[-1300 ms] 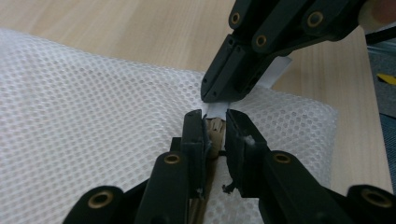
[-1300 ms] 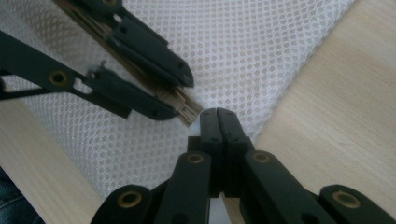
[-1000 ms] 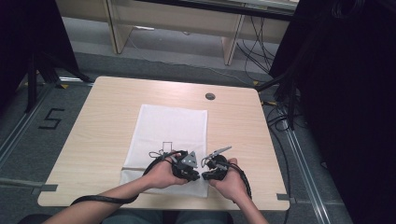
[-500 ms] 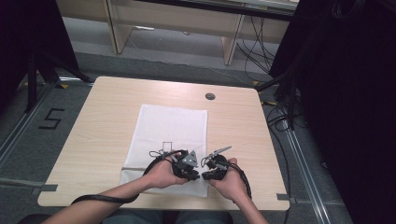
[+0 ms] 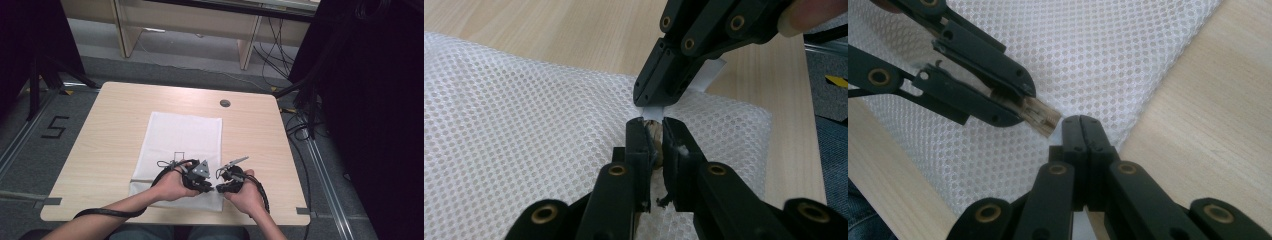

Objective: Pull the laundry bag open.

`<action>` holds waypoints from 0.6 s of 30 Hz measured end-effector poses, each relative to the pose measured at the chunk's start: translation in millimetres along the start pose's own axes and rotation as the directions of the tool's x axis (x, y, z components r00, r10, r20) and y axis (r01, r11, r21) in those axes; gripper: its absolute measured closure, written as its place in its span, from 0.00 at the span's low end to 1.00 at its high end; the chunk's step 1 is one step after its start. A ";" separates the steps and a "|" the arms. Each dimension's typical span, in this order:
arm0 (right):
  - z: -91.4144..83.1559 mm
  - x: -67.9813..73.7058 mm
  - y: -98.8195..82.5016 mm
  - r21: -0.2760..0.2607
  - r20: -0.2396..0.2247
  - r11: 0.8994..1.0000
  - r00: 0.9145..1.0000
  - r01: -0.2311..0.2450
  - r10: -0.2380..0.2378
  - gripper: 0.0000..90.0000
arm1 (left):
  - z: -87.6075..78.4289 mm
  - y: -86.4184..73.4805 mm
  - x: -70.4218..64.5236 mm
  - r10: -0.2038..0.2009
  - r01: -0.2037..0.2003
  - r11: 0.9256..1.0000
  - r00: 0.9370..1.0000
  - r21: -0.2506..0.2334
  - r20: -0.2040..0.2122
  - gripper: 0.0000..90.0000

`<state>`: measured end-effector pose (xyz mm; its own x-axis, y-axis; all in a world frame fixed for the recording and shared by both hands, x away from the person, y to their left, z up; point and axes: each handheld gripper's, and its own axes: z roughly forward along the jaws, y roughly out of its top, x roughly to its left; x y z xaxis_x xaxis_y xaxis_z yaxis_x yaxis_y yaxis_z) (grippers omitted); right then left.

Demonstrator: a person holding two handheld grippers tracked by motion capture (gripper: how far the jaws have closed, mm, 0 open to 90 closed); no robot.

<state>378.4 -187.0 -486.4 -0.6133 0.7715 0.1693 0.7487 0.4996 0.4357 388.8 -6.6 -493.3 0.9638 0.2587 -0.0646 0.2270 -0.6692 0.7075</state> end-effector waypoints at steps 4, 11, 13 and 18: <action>0.0 0.0 0.1 0.001 -0.004 1.000 1.000 -0.004 0.004 1.00 | -1.7 0.6 0.5 0.015 -0.015 1.000 1.000 -0.004 -0.002 0.91; 0.6 -2.0 0.2 -0.004 -0.010 1.000 1.000 0.015 -0.015 1.00 | -1.6 0.0 -0.8 0.001 -0.001 1.000 1.000 -0.008 -0.002 0.91; 0.4 -1.9 0.1 -0.003 -0.010 1.000 1.000 0.013 -0.013 1.00 | -1.7 0.4 -0.6 0.004 -0.004 1.000 1.000 -0.008 -0.001 0.91; -0.1 -0.4 0.2 0.002 -0.008 1.000 1.000 0.007 -0.007 1.00 | -4.5 1.3 1.0 0.037 -0.037 0.999 0.999 0.009 0.003 0.91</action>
<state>378.7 -187.2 -486.3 -0.6202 0.7651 0.1732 0.7451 0.5054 0.4352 389.4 -4.1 -489.4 0.9719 0.2318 -0.0403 0.1924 -0.6845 0.7032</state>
